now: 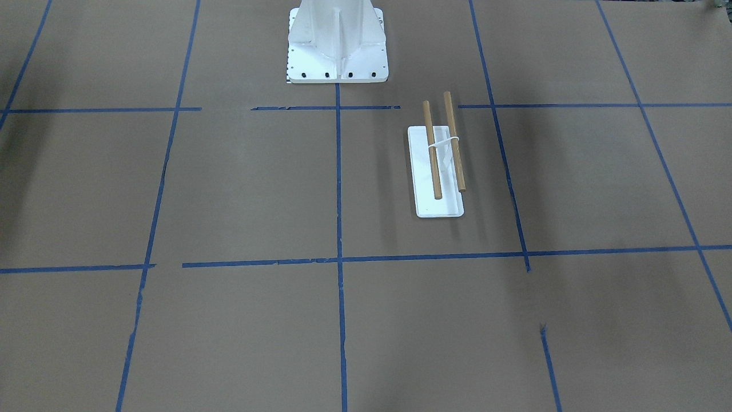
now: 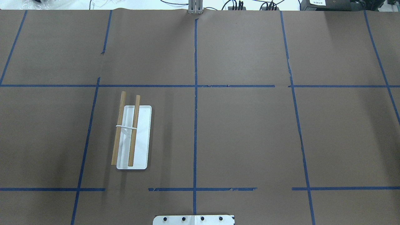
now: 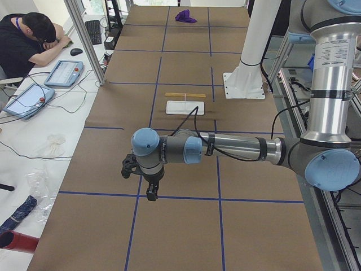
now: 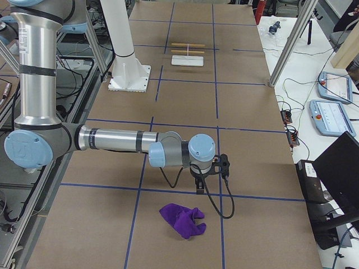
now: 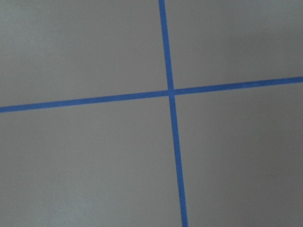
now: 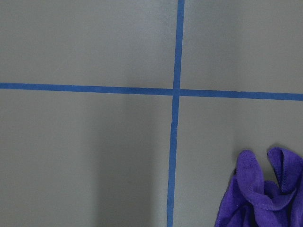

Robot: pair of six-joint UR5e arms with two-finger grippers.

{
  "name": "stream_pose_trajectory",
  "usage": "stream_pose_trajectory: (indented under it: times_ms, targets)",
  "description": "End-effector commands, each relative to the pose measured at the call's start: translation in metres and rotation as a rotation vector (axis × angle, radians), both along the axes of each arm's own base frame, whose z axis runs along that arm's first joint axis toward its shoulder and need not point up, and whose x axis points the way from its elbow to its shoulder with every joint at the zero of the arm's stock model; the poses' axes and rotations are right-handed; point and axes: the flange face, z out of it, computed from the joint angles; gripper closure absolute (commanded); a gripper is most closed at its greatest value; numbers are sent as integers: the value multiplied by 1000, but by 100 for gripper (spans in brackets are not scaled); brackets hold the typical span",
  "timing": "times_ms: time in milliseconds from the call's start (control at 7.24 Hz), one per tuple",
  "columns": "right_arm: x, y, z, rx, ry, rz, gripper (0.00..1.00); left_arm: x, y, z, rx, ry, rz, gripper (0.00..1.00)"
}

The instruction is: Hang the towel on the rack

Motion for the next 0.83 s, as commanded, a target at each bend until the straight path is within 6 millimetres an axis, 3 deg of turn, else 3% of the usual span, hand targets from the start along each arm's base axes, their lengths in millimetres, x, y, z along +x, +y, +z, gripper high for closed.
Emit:
stream_pose_trajectory:
  times_ms: [0, 138, 415, 691]
  targets:
    - [0, 0, 1, -1, 5, 1, 0, -1, 4, 1, 0, 0, 0, 0]
    - [0, -7, -8, 22, 9, -2, 0, -1, 4, -2, 5, 0, 0, 0]
    - [0, -12, -5, -16, 9, 26, 0, -1, 3, -11, 25, 0, -2, 0]
    - [2, 4, 66, -84, 40, 10, 0, -1, 3, -15, 34, 1, -2, 0]
